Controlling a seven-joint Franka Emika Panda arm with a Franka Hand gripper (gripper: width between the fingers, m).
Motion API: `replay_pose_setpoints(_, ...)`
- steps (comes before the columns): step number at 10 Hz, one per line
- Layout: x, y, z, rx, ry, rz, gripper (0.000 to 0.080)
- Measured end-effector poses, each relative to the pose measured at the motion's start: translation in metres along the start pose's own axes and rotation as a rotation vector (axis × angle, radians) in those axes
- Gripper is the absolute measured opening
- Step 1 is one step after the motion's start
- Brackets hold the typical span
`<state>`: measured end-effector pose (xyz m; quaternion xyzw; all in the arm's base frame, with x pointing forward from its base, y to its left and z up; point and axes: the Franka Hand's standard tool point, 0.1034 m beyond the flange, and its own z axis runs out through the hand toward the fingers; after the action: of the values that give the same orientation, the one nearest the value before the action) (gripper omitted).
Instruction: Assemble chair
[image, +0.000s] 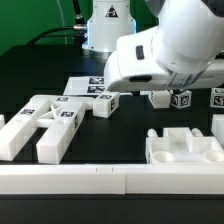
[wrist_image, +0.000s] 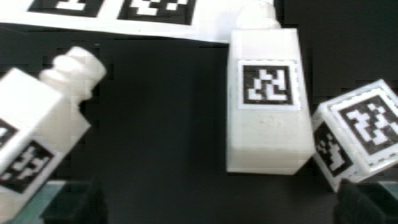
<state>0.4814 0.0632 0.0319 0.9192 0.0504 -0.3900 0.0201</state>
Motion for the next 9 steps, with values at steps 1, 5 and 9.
replay_pose_setpoints(1,0.001,-0.002,0.001,-0.003,0.007,-0.004,0.0649)
replay_pose_setpoints(5,0.002,-0.001,0.002,-0.001,0.005,-0.007,0.0649)
replay_pose_setpoints(9,0.002,-0.01,0.021,-0.007,-0.003,-0.021,0.0649)
